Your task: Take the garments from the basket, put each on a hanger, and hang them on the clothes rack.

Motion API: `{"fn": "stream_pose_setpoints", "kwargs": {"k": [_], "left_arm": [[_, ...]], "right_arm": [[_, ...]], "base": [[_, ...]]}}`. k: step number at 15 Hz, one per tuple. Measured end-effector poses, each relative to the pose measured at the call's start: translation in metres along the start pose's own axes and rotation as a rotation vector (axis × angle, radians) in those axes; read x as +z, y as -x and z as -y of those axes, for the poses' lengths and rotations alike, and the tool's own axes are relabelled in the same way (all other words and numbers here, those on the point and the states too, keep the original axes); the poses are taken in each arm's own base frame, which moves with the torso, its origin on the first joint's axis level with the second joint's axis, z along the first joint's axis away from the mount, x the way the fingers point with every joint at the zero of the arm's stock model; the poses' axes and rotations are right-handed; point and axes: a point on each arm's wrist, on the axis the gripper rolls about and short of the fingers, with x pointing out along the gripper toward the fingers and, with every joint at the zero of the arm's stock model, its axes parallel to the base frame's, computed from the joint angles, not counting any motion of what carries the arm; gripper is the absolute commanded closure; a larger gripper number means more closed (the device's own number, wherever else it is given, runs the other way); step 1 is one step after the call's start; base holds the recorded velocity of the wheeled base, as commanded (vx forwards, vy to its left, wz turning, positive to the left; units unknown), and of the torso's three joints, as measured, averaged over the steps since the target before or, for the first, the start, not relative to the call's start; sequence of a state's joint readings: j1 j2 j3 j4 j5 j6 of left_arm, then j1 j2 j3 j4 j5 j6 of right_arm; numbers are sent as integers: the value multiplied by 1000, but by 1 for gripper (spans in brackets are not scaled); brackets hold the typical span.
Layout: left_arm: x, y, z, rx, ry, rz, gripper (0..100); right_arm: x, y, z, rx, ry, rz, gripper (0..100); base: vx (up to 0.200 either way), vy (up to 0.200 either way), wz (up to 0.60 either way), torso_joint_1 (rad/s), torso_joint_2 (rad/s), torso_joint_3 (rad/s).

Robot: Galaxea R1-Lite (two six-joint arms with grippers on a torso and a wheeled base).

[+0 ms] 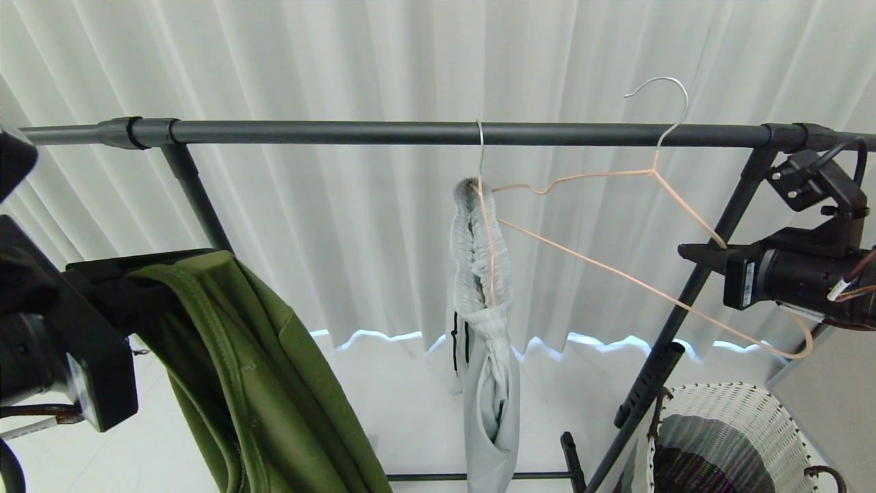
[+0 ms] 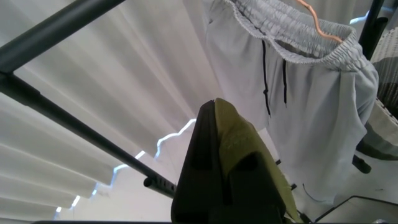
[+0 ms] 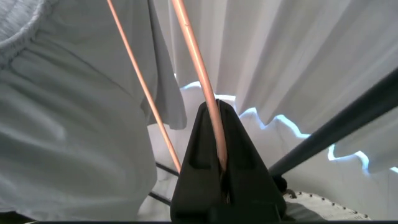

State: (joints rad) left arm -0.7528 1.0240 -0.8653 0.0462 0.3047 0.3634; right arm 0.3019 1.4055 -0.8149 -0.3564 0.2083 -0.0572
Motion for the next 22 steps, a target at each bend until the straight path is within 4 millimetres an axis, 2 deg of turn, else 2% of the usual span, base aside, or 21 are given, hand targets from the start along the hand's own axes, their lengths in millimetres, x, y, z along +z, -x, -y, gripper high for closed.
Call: {"fn": "stream_pose_setpoints", "kwargs": {"k": [3,10,17,22], "left_arm": [[-1,-1,-1,13,-2,-11,100],[-6,-4,0,43,-7,-46,100],[-9,-6,2,39,-11,-58,100],[-15,-8,5,29,-21,-80,100]], "right_arm": [[-2,16,-3,-9,1,4,100],[-15,52,-11,-37,6,-13,100],[-17,60,-23,17,21,-4,100],[-16,65,-35,82,31,-3,100]], "base": [[0,0,0,0,0,0],[-200,0,0,-3,0,4],[-200,0,0,3,2,1],[0,0,0,0,0,0]]}}
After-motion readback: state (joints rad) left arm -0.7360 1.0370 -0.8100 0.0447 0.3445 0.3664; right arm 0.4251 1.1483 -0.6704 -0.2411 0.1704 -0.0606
